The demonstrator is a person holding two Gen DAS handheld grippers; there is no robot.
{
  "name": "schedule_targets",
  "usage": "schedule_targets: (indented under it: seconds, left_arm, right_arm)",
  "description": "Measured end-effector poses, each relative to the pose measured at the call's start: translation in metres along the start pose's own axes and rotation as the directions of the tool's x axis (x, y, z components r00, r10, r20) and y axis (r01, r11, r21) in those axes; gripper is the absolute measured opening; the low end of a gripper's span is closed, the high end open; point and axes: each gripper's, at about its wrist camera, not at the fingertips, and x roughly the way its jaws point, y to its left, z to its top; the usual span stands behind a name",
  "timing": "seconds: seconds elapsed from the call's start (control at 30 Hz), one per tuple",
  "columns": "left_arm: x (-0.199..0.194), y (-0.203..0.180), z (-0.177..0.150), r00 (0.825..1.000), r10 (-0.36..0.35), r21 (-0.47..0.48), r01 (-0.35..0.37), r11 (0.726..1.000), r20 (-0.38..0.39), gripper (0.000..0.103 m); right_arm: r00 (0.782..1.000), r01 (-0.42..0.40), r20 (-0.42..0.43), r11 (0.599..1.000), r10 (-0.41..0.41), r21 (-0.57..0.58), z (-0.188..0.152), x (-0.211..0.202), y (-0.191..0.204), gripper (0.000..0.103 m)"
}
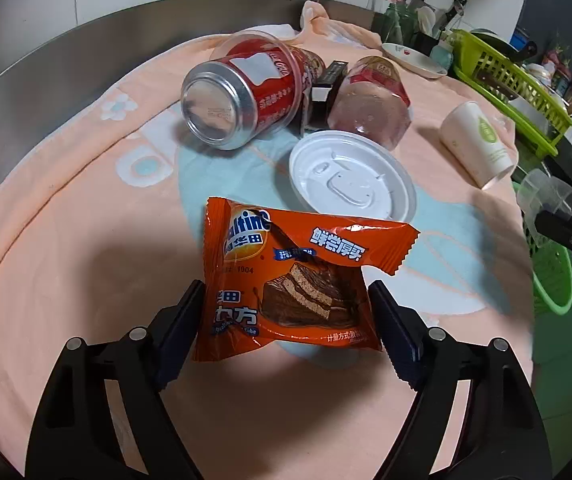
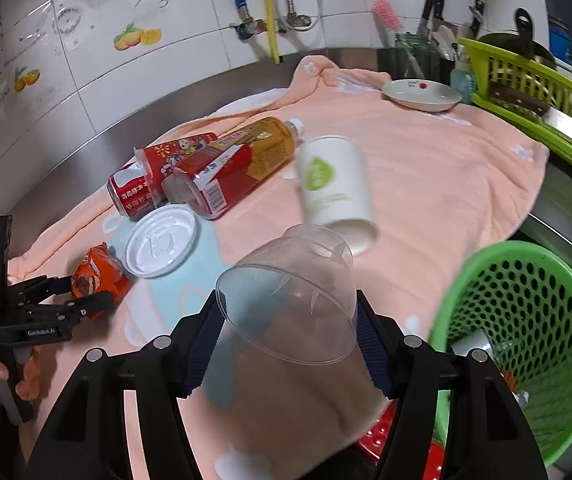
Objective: Collect trash
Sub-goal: 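Carry packet and cup to the green basket and release both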
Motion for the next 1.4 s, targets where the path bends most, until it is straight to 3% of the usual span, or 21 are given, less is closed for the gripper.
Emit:
schedule_targets:
  seconds: [0.3, 0.6, 0.83, 0.93, 1.0, 1.27, 1.4]
  left_arm:
    - [-0.028, -0.016, 0.001, 0.996, -0.065, -0.016, 0.066, 0.998, 0.065, 0.079]
    - [-0.043, -0.093, 0.022, 0.978, -0.177, 0.114, 0.165, 0.980, 0.108, 0.079]
    - [-0.027, -0.173, 0.037, 0.962, -0.265, 0.222, 0.243, 0.944, 0.072, 0.079]
    - [-0.017, -0.207, 0.041, 0.956, -0.291, 0.266, 0.268, 0.926, 0.048, 0.079]
    - [-0.008, -0.232, 0.042, 0.951, -0.309, 0.296, 0.289, 0.910, 0.024, 0.079]
    - [0.028, -0.306, 0.034, 0.943, -0.327, 0.384, 0.325, 0.864, -0.063, 0.079]
    - [0.043, -0.335, 0.032, 0.937, -0.335, 0.411, 0.345, 0.844, -0.099, 0.084]
  right_arm:
    - [0.996, 0.087, 0.023, 0.996, -0.088, 0.035, -0.020, -0.029, -0.043, 0.061]
    - [0.974, 0.224, -0.018, 0.963, -0.224, 0.148, -0.045, -0.044, -0.126, 0.062]
    - [0.958, 0.287, -0.060, 0.933, -0.281, 0.215, -0.064, -0.049, -0.181, 0.063]
    - [0.957, 0.289, -0.058, 0.925, -0.283, 0.247, -0.072, -0.056, -0.198, 0.076]
    - [0.956, 0.292, -0.048, 0.923, -0.290, 0.252, -0.075, -0.062, -0.203, 0.077]
    - [0.946, 0.315, -0.010, 0.906, -0.325, 0.282, -0.081, -0.095, -0.225, 0.079]
    - [0.941, 0.323, 0.007, 0.901, -0.340, 0.290, -0.082, -0.110, -0.232, 0.080]
